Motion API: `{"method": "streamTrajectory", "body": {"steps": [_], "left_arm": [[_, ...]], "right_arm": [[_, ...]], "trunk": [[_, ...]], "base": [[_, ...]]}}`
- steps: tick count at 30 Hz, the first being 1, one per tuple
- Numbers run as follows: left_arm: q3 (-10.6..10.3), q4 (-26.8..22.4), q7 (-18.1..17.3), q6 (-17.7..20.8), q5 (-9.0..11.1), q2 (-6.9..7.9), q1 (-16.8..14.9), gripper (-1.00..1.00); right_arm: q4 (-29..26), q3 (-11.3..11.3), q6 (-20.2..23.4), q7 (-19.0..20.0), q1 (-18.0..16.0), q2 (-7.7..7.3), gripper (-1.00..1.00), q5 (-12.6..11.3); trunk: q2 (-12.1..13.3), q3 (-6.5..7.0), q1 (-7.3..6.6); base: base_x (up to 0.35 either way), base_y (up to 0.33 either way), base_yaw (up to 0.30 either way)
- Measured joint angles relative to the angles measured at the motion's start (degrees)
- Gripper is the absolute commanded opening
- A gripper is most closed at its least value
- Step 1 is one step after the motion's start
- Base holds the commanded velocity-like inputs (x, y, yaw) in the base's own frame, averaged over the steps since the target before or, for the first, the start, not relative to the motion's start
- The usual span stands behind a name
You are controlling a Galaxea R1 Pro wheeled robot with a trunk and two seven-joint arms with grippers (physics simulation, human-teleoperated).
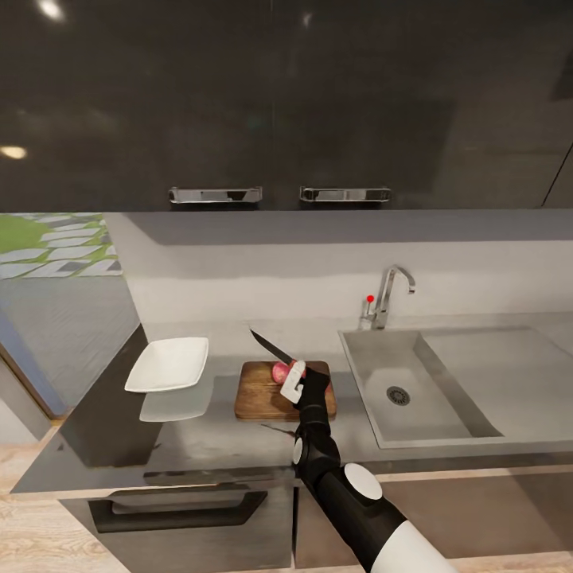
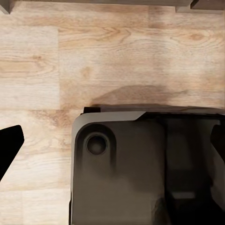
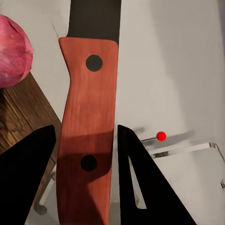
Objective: In the kitchen, take the Vidalia onion out of the sink, dice it on the chopping board with the paring knife, put the diced onion into the bowl on the countertop, then place both the paring knife and the chopping board into the sink.
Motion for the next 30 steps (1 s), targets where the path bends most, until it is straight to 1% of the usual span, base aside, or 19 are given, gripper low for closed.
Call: {"method": "streamTrajectory", "body": {"steps": [9,13,22,30], "left_arm": [[0.00,0.00,0.00,-0.01,0.00,0.00,-0.01,1.00],[0.00,0.00,0.00,0.01,0.00,0.00,0.01,1.00],[0.00,0.00,0.00,-0.01,0.00,0.00,0.01,1.00],[0.00,0.00,0.00,0.00,0.00,0.00,0.01,1.00]], "right_arm": [[0.02,0.01,0.04,0.06,0.00,0.00,-1.00,0.00],[1.34,-0.07,0.04,0.07,0.00,0.00,-1.00,-0.02],[1.67,-0.22,0.05,0.00,0.00,0.00,-1.00,0.09],[1.65,-1.72,0.05,0.00,0.00,0.00,-1.00,0.09]], "trunk": [[0.00,0.00,0.00],[0.00,0.00,0.00],[0.00,0.00,0.00],[0.00,0.00,-0.01]], "base": [[0.000,0.000,0.000],[0.000,0.000,0.000],[0.000,0.000,0.000],[0.039,0.000,0.000]]}}
